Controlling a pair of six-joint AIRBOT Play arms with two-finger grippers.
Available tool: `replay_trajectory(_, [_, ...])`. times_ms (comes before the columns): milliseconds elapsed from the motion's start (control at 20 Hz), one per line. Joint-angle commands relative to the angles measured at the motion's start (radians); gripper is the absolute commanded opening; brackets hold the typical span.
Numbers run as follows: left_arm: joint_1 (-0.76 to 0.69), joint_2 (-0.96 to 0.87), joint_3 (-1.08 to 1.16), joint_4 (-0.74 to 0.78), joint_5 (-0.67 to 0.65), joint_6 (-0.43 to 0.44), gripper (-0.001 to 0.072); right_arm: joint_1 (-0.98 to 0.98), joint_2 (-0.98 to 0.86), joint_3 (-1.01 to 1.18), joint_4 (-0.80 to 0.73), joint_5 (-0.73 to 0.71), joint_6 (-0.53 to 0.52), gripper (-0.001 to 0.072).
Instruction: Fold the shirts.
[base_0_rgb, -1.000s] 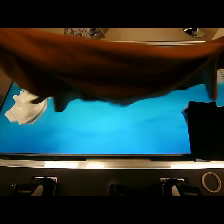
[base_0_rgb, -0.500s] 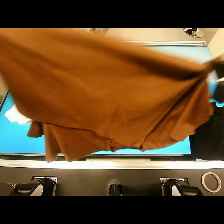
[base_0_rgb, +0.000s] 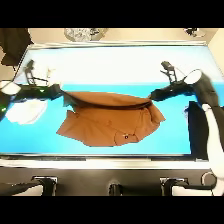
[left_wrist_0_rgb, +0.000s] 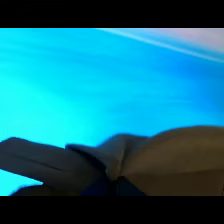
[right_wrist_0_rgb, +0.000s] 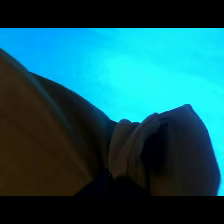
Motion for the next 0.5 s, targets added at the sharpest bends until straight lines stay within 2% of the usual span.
replay_trajectory(0, [-0.002, -0.214, 0.068, -0.097, 0.039, 0.002, 0.0109, 0.011, -0.156, -0.005, 0.178, -0.162, 0.029, 0.0052])
replay_trajectory(50, [-0.002, -0.241, 0.095, -0.111, 0.024, 0.002, 0.0407, 0.011, -0.155, -0.005, 0.194, -0.164, 0.019, 0.0213])
replay_trajectory(100, [0.000, -0.251, 0.121, -0.106, -0.007, 0.003, 0.0720, 0.002, -0.145, 0.004, 0.198, -0.140, -0.020, 0.0648])
replay_trajectory(200, [0.036, -0.243, 0.194, -0.012, -0.131, 0.005, 0.0720, -0.048, -0.102, 0.047, 0.184, 0.011, -0.159, 0.0715])
replay_trajectory(250, [0.068, -0.237, 0.243, 0.070, -0.240, 0.001, 0.0720, -0.087, -0.073, 0.064, 0.152, 0.090, -0.179, 0.0715])
replay_trajectory(350, [0.134, -0.209, 0.281, 0.194, -0.430, 0.002, 0.0720, -0.191, -0.016, 0.069, 0.050, 0.243, -0.172, 0.0706])
replay_trajectory(400, [0.163, -0.189, 0.262, 0.217, -0.496, 0.002, 0.0720, -0.248, -0.002, 0.062, 0.029, 0.334, -0.153, 0.0670])
replay_trajectory(450, [0.187, -0.160, 0.212, 0.216, -0.532, 0.002, 0.0720, -0.292, 0.005, 0.041, 0.027, 0.407, -0.138, 0.0670])
